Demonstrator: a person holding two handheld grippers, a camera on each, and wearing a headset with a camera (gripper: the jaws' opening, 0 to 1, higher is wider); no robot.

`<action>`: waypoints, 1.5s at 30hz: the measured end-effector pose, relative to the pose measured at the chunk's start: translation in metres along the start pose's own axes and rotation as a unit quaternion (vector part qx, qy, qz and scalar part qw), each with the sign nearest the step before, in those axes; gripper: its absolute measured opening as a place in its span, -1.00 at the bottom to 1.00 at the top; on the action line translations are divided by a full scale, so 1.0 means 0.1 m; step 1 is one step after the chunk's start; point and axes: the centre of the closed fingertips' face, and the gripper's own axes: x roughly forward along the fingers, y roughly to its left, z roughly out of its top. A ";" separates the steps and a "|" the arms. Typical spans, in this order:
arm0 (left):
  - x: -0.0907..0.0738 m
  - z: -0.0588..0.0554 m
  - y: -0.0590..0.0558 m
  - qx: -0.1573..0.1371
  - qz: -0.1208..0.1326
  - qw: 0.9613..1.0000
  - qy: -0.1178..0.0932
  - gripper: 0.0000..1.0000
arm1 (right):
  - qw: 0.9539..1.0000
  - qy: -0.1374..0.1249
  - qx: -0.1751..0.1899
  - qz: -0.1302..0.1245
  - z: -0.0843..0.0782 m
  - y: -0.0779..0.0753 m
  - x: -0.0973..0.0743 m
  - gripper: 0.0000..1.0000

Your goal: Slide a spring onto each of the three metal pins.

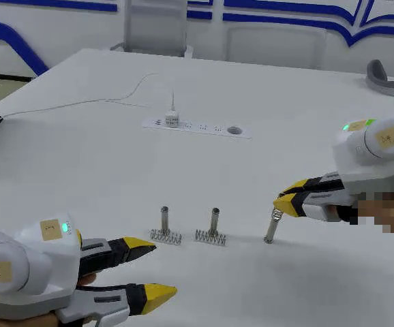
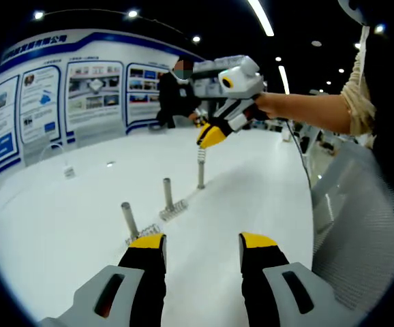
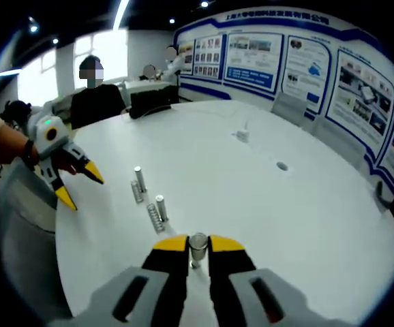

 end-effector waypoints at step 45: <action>0.03 -0.02 -0.01 -0.003 -0.003 1.000 0.002 -0.13 | 0.999 0.029 0.028 -0.003 -0.45 0.02 0.36 -0.74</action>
